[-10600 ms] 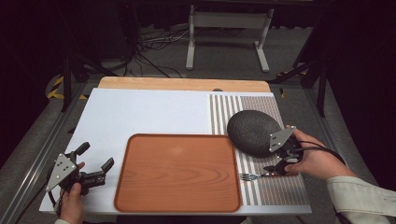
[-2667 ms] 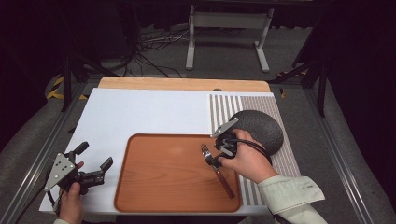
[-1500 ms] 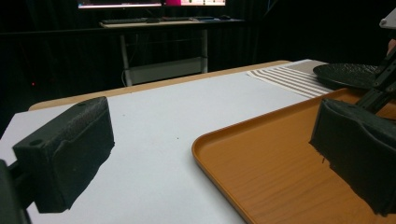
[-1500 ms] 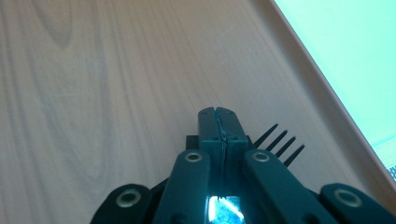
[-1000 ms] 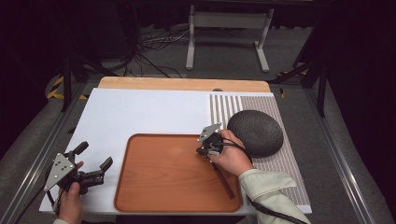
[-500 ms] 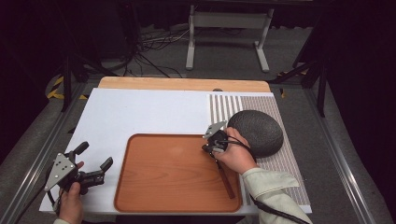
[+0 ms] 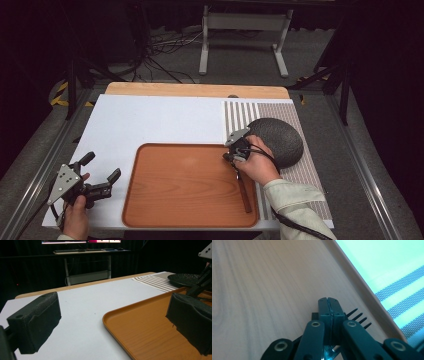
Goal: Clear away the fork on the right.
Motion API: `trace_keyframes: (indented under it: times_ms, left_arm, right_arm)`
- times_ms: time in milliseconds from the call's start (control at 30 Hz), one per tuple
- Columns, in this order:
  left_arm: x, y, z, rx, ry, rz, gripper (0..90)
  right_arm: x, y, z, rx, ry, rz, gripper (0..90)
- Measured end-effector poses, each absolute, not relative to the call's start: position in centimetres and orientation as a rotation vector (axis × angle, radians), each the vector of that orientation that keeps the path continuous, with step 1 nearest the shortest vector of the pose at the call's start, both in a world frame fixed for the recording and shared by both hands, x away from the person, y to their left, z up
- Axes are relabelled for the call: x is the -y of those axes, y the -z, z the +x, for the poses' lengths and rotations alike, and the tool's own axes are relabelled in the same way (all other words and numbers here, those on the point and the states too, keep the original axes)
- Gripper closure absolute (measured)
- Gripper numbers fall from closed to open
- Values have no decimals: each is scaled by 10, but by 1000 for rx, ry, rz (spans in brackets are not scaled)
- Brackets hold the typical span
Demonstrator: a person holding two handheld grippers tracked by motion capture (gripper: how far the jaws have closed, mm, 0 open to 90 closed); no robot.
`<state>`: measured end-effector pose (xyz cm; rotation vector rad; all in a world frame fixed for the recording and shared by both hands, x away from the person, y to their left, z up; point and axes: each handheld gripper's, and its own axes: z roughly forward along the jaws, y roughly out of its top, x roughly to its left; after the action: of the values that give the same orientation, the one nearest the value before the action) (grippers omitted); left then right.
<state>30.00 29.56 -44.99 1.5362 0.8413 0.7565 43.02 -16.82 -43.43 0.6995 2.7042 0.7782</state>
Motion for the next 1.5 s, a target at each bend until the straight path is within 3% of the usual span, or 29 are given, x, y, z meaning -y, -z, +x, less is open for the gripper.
trace_keyframes:
  times_ms: [1067, 1267, 1333, 1500]
  left_arm:
    - [-295, 450, 298, -843, -757, 1535, 4]
    - [-298, 451, 295, -853, -761, 1533, 4]
    - [-299, 451, 294, -855, -766, 1538, 3]
    - [-299, 450, 293, -860, -768, 1531, 3]
  right_arm:
    - [195, 424, 428, -2641, -775, 818, 892]
    - [195, 409, 423, -2595, -905, 807, 440]
    - [195, 403, 421, -2570, -965, 805, 327]
    - [197, 390, 413, -2532, -1028, 762, 215]
